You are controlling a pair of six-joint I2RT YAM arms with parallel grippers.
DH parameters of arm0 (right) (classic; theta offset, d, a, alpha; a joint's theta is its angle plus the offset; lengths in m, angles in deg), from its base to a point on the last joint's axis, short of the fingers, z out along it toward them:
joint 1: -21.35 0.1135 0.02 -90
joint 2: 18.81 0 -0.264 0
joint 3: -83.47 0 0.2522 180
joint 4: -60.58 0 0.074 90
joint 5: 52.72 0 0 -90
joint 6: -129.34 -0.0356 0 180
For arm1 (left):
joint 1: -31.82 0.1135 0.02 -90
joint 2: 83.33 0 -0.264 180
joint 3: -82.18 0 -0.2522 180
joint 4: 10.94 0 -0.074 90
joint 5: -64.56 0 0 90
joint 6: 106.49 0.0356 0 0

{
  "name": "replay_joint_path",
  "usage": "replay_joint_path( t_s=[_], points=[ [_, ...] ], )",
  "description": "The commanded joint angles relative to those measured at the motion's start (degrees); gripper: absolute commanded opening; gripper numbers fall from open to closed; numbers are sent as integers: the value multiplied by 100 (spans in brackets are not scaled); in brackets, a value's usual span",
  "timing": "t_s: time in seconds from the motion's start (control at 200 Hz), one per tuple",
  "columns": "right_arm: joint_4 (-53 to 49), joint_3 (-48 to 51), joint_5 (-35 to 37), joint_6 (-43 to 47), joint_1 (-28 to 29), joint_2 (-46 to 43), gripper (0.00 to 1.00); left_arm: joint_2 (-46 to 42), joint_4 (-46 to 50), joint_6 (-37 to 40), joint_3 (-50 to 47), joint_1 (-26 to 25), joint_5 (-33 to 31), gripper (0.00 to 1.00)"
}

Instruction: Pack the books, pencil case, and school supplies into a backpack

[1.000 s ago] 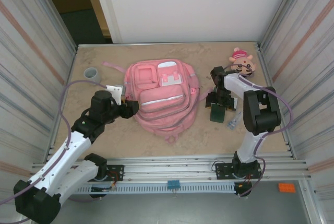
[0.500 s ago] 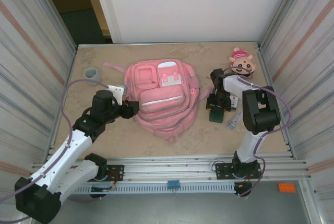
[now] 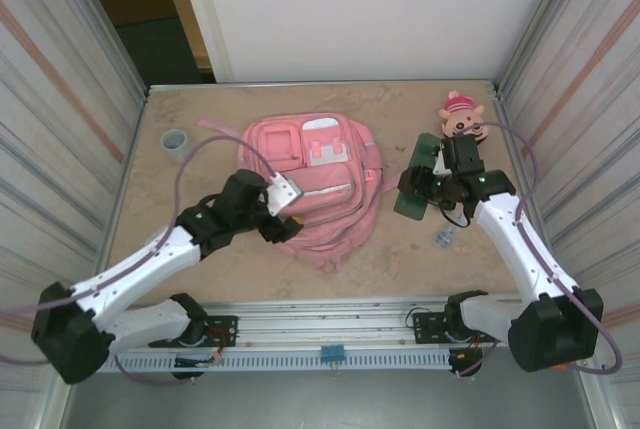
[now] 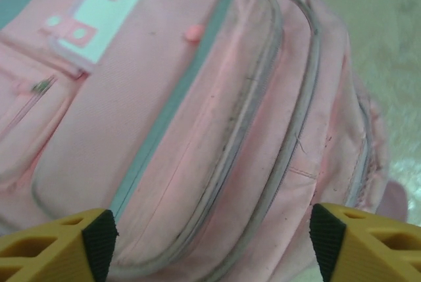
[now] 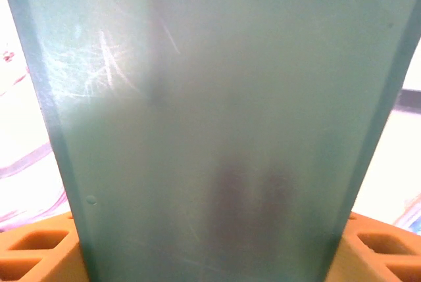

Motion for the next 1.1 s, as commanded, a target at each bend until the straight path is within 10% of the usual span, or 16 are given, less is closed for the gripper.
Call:
replay_joint_path(
  t_s=[0.0,0.336,0.707,1.097],
  points=[
    [199,180,-392,-388,-41,-162,65,515,-223,947,215,-120,-473,83],
    [-12,373,-363,-441,-34,-496,65,1757,-847,1533,521,-102,-1027,85],
    [1,568,-592,-490,-34,-676,63,1230,-1598,1102,604,100,-615,2],
    [1146,1214,-2057,-1971,917,-1200,65,807,-1281,-204,1420,95,113,0]
  ],
)
